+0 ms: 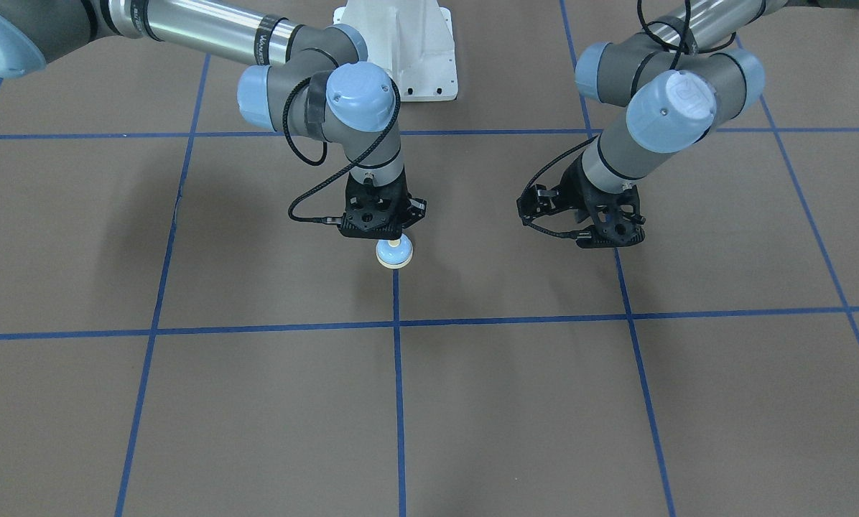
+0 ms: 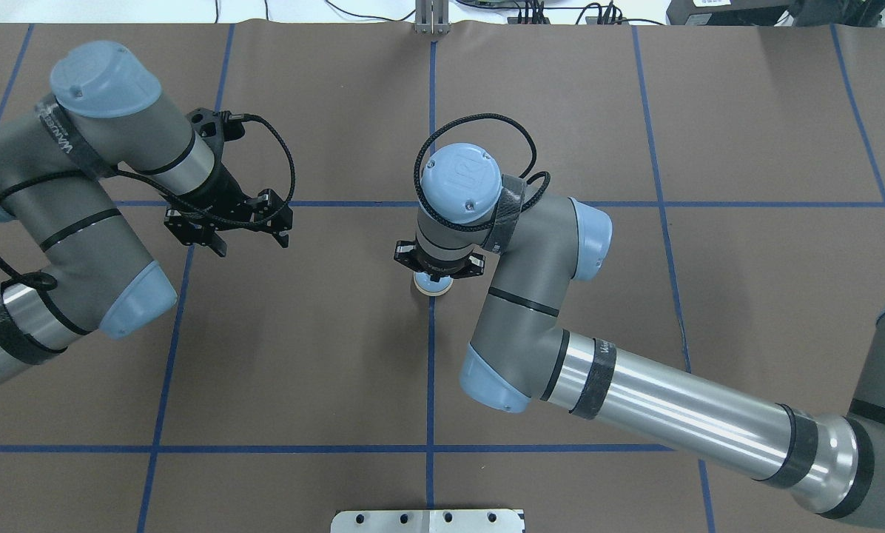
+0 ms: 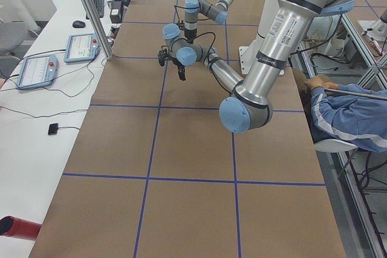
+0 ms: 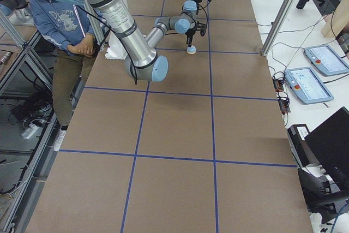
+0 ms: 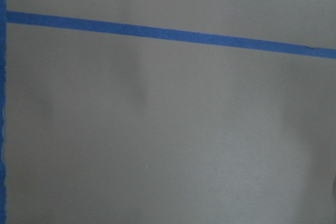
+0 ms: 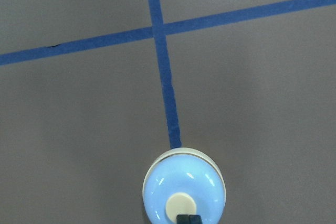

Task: Place and press bell with both arms
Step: 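Press down on the bell's cream button with the right gripper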

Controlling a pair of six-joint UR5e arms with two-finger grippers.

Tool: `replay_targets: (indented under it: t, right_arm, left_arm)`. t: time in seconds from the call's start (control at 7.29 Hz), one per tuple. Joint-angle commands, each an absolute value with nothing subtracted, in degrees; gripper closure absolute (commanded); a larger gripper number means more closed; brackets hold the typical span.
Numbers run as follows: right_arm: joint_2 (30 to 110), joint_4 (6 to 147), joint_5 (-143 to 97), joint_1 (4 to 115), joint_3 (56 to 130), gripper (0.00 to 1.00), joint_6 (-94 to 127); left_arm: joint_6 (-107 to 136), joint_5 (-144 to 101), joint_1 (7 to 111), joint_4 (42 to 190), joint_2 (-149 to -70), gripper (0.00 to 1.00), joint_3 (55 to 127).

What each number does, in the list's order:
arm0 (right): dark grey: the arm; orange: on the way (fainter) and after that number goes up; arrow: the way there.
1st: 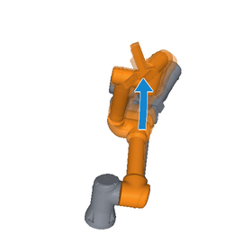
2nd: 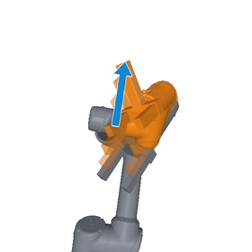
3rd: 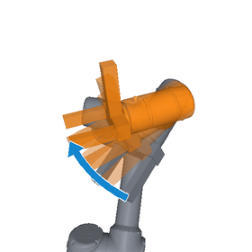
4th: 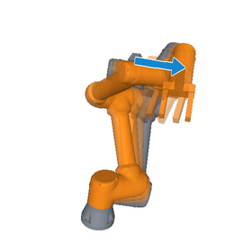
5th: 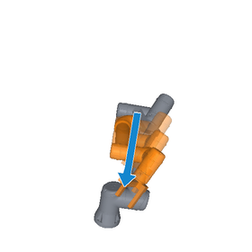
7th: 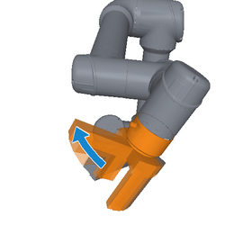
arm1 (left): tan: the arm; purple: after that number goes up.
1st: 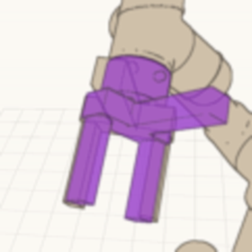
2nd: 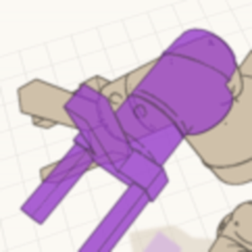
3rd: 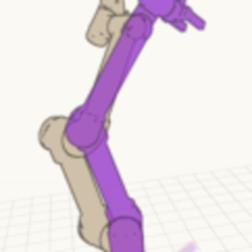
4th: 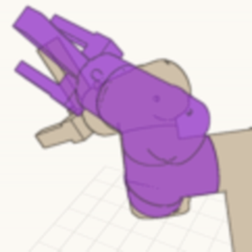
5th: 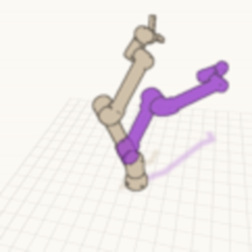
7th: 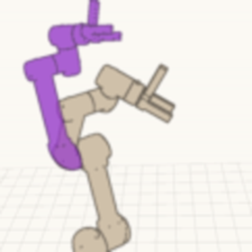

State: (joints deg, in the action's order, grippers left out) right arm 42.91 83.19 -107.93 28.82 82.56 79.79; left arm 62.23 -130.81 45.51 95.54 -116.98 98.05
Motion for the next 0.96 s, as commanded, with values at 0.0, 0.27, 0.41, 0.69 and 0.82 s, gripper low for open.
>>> replay_targets:
  t: [0.0,0.27,0.41,0.69,0.82]
  right_arm:
    - [42.98,83.06,-107.93,28.83,82.09,1.00,79.72]
    - [42.72,83.06,-107.93,28.83,82.18,1.00,79.98]
    - [42.71,83.06,-108.19,29.00,82.87,1.00,80.07]
    - [46.81,84.72,-111.77,32.67,91.10,1.00,80.07]
    - [53.63,84.73,-113.62,35.04,98.19,1.00,79.37]
  left_arm:
    - [62.31,-130.78,45.44,95.54,-116.72,0.01,98.43]
    - [62.40,-130.78,45.53,95.54,-116.81,0.01,98.61]
    - [62.40,-130.78,45.53,95.54,-116.81,0.01,98.96]
    - [62.23,-130.87,45.62,95.45,-116.11,0.01,99.93]
    - [62.05,-131.04,45.70,95.54,-114.71,0.01,101.32]
